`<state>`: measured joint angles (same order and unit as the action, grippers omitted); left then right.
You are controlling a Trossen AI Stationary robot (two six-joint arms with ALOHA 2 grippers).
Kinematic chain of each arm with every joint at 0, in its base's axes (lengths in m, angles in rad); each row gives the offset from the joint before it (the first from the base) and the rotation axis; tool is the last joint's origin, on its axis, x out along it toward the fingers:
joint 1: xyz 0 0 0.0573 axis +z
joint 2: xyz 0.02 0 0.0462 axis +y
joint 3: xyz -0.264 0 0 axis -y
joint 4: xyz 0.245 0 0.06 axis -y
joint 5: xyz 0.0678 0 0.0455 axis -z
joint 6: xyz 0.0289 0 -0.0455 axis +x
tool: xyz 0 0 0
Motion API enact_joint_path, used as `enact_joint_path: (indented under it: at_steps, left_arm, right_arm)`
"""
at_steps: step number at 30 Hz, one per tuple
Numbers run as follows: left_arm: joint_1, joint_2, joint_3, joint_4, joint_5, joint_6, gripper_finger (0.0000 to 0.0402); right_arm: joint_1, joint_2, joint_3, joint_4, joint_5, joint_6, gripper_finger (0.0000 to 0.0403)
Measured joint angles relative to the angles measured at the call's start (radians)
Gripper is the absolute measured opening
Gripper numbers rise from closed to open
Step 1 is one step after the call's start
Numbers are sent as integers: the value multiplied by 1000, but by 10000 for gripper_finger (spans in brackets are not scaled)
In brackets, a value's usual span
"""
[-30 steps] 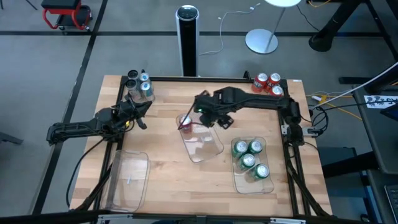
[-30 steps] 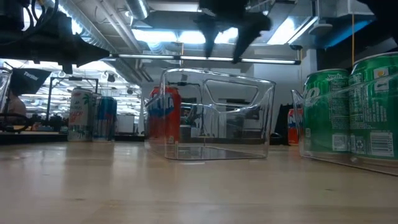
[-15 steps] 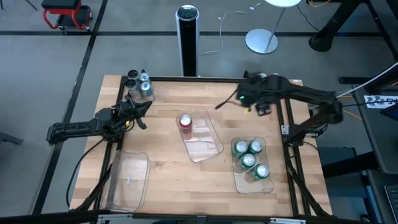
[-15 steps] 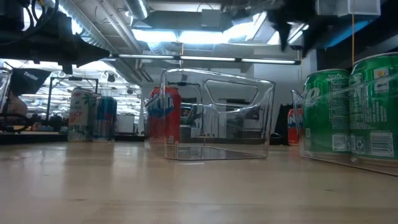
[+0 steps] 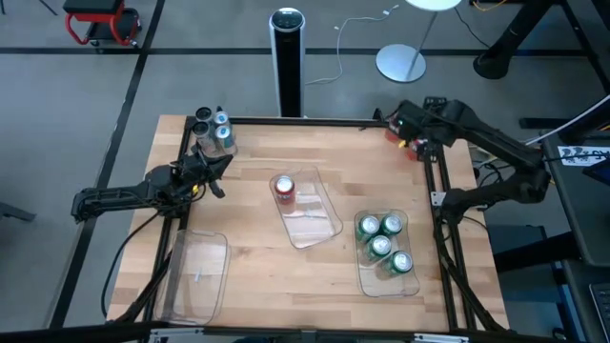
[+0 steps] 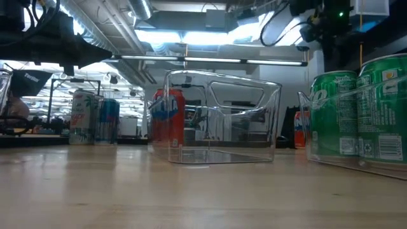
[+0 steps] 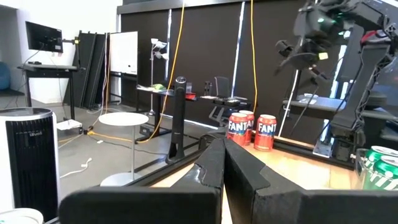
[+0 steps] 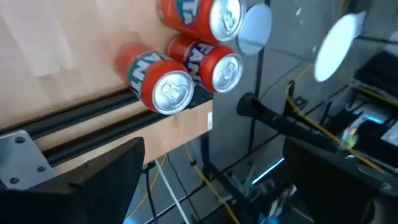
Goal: Sort soda cans
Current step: Put the bottom orange soda can into the middle transparent bin
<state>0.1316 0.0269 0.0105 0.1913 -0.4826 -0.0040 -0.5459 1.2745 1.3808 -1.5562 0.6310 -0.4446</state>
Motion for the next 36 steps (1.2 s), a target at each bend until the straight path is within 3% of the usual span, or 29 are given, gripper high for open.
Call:
enact_joint_path:
  at_steps: [13,18,25,36]
  left_arm:
    - [0,0,0,-1,25,4,0]
    - [-1,0,0,3,102,23,0]
    - [0,0,0,4,106,26,0]
    - [0,0,0,3,106,30,0]
  right_arm:
    - [-311,81,-46,133,-213,-154,381]
    - [-310,88,-55,149,-236,-129,381]
    - [-315,104,-176,293,-326,-81,381]
    - [-351,181,-235,328,-245,23,381]
